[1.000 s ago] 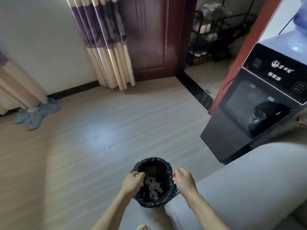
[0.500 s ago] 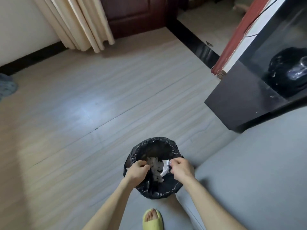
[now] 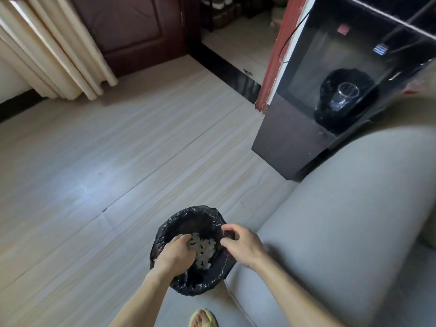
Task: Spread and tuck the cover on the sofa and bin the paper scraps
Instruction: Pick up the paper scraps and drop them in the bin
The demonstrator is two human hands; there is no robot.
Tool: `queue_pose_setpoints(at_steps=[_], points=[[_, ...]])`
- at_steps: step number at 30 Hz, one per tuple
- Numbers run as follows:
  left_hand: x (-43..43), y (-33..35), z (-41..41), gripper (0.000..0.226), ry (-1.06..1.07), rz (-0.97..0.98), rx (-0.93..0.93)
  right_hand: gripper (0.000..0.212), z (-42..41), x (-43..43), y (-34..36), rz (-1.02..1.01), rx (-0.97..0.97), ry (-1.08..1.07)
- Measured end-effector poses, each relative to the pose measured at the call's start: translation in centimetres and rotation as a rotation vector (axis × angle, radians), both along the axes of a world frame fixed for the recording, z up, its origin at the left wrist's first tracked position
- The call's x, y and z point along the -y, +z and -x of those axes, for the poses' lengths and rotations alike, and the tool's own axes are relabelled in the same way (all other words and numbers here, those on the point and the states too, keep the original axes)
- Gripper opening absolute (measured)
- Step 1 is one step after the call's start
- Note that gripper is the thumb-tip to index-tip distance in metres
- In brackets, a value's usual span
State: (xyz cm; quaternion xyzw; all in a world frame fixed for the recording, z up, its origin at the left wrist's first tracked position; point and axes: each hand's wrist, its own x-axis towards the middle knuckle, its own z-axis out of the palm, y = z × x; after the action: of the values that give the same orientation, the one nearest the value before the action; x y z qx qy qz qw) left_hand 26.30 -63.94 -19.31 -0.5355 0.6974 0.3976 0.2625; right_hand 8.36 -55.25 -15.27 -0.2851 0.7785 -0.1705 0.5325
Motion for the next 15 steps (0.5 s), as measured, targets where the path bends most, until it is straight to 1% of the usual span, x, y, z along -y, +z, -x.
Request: queue_pose_setpoints(at_steps=[3,5,6,11,13,15], points=[[-1.1,2.2,1.6,0.058,-0.025,0.026,-0.037,0.028,2.5,-2.5,2.8,0.13,-0.029,-0.142],[-2.3,4.1,5.5,0.058,-0.086,0.069,-0.102,0.02,5.9,-5.8,5.3,0.192,-0.068,-0.275],[-2.7,4.8,7.1,0.058,-0.115,0.092,-0.136,0.019,7.2,-6.9,5.9,0.208,-0.102,-0.315],[-7.4,11.2,21.7,0.061,-0.323,0.206,-0.384,0.032,16.8,-14.9,10.4,0.231,-0.475,-0.447],[-9.9,13.2,26.4,0.063,-0.367,0.269,-0.467,0.038,19.6,-16.9,11.2,0.22,-0.546,-0.455],[-12.9,14.3,30.2,0.064,-0.447,0.329,-0.505,0.047,21.9,-18.9,11.6,0.186,-0.595,-0.459]])
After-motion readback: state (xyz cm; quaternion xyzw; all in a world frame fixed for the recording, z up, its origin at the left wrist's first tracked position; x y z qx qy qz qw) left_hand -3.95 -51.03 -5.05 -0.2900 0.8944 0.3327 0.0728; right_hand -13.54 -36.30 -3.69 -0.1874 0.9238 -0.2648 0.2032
